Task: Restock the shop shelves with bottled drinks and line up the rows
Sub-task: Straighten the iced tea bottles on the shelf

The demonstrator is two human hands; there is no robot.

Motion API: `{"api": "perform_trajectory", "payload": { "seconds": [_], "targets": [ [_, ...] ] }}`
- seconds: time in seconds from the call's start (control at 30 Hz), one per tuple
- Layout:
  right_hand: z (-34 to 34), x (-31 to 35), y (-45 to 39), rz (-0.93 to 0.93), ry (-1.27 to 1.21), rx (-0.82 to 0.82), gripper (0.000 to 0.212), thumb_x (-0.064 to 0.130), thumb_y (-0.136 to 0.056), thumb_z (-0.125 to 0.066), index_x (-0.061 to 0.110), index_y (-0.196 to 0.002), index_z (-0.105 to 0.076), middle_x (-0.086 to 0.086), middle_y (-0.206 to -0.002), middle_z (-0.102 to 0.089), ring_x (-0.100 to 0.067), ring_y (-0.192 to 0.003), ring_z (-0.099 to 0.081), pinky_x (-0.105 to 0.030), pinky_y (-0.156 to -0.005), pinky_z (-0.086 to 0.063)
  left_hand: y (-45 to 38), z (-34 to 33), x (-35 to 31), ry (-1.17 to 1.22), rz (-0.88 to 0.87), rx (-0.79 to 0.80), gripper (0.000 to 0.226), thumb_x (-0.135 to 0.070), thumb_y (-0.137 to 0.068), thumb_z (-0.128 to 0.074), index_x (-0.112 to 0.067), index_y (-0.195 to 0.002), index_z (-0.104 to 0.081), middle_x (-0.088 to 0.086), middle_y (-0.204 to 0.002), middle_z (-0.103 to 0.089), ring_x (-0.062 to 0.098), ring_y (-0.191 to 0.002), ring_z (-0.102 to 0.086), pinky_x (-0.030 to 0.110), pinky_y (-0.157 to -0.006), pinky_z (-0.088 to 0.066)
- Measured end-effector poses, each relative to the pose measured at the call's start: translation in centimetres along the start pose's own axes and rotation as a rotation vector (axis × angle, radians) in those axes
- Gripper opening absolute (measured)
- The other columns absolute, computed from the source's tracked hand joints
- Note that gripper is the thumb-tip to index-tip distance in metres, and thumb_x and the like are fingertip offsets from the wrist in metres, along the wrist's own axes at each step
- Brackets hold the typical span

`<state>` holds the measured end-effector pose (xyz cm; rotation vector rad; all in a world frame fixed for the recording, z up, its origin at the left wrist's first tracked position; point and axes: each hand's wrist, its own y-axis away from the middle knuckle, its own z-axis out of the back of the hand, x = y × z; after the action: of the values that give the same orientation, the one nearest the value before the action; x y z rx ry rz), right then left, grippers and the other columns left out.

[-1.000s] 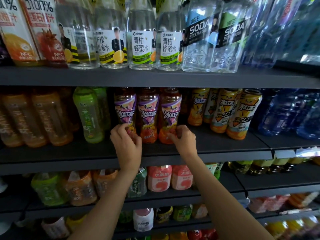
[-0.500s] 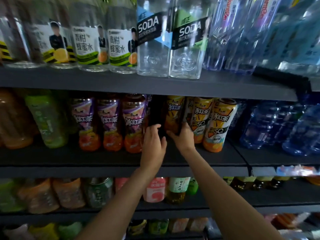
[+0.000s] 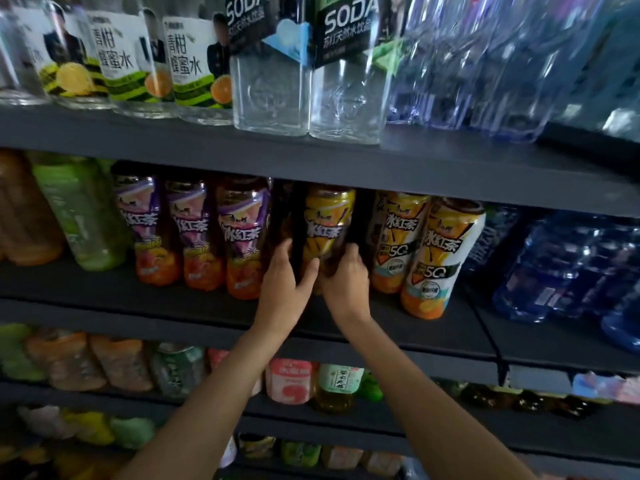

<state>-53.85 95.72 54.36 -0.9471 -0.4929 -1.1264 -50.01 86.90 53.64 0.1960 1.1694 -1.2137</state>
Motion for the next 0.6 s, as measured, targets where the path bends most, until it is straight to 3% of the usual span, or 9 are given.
{"api": "perform_trajectory", "payload": {
  "seconds": [0.07, 0.13, 0.17, 0.23, 0.27, 0.37, 0.5, 0.6],
  "targets": [
    [0.2, 0.4, 1.3, 0.086, -0.024, 0.05, 0.026, 0.009, -0.087, -0.057, -0.002, -0.108, -0.046, -0.018, -0.106, -0.061, -0.033, -0.096, -0.06, -0.036, -0.075, -0.05, 0.1, -0.1, -0.5, 0.05, 0.014, -0.029, 0.054, -0.033, -0.088, -0.058, -0.005, -0.131, -0.039, 0.01, -0.126, -0.054, 0.023, -0.12, -0.051, 0.017, -0.09, -0.038],
    [0.9, 0.2, 1.1, 0.117, -0.024, 0.18, 0.025, 0.007, -0.085, -0.06, -0.001, -0.106, -0.05, -0.014, -0.101, -0.064, -0.024, -0.091, -0.062, -0.025, -0.07, -0.048, 0.3, 0.1, -0.6, 0.061, 0.027, -0.071, 0.054, -0.032, -0.085, -0.062, -0.003, -0.126, -0.042, 0.012, -0.117, -0.059, 0.024, -0.111, -0.057, 0.015, -0.081, -0.041],
    [1.4, -0.2, 0.6, 0.106, -0.057, 0.254, 0.028, 0.008, -0.084, -0.062, 0.0, -0.109, -0.054, -0.012, -0.102, -0.065, -0.019, -0.092, -0.062, -0.02, -0.072, -0.047, 0.3, 0.4, -0.6, 0.041, 0.027, -0.08, 0.054, -0.033, -0.085, -0.062, -0.002, -0.125, -0.042, 0.012, -0.115, -0.06, 0.024, -0.109, -0.057, 0.012, -0.078, -0.038],
    [2.2, -1.2, -0.6, 0.031, -0.19, 0.317, 0.034, 0.006, -0.083, -0.065, 0.001, -0.116, -0.059, -0.011, -0.11, -0.066, -0.018, -0.103, -0.062, -0.022, -0.088, -0.049, 0.2, 1.0, -0.3, -0.002, 0.011, -0.065, 0.052, -0.036, -0.085, -0.06, -0.002, -0.122, -0.044, 0.012, -0.113, -0.061, 0.024, -0.108, -0.057, 0.011, -0.077, -0.035],
    [2.3, -1.7, -1.3, -0.005, -0.212, 0.287, 0.035, 0.005, -0.084, -0.063, 0.002, -0.119, -0.059, -0.012, -0.115, -0.065, -0.02, -0.109, -0.06, -0.023, -0.093, -0.046, 0.1, 1.3, -0.2, -0.014, 0.006, -0.046, 0.051, -0.037, -0.086, -0.059, -0.002, -0.121, -0.045, 0.012, -0.112, -0.061, 0.024, -0.108, -0.057, 0.012, -0.079, -0.036],
    [1.0, -1.8, -3.9, -0.028, -0.142, 0.132, 0.038, 0.011, -0.088, -0.06, 0.006, -0.126, -0.054, -0.01, -0.124, -0.061, -0.021, -0.117, -0.055, -0.017, -0.088, -0.04, 0.1, 1.8, -0.3, -0.04, -0.011, -0.026, 0.047, -0.039, -0.086, -0.058, -0.003, -0.116, -0.048, 0.01, -0.107, -0.062, 0.022, -0.103, -0.058, 0.016, -0.08, -0.038],
    [-2.2, -0.8, -7.5, -0.117, -0.188, -0.019, 0.047, 0.017, -0.089, -0.059, 0.004, -0.132, -0.044, -0.014, -0.129, -0.054, -0.028, -0.12, -0.051, -0.027, -0.092, -0.04, 0.9, 2.4, 0.1, -0.057, -0.032, -0.118, 0.041, -0.037, -0.083, -0.062, -0.001, -0.101, -0.054, 0.011, -0.09, -0.063, 0.024, -0.089, -0.059, 0.019, -0.073, -0.037],
    [-4.4, -1.1, -10.0, -0.2, -0.21, -0.065, 0.044, 0.014, -0.09, -0.056, -0.001, -0.129, -0.042, -0.018, -0.128, -0.051, -0.031, -0.118, -0.05, -0.03, -0.093, -0.04, 1.1, 3.0, 0.8, -0.014, -0.014, -0.097, 0.035, -0.043, -0.079, -0.062, -0.011, -0.085, -0.049, 0.001, -0.077, -0.058, 0.019, -0.078, -0.057, 0.022, -0.069, -0.039]
  ]
}}
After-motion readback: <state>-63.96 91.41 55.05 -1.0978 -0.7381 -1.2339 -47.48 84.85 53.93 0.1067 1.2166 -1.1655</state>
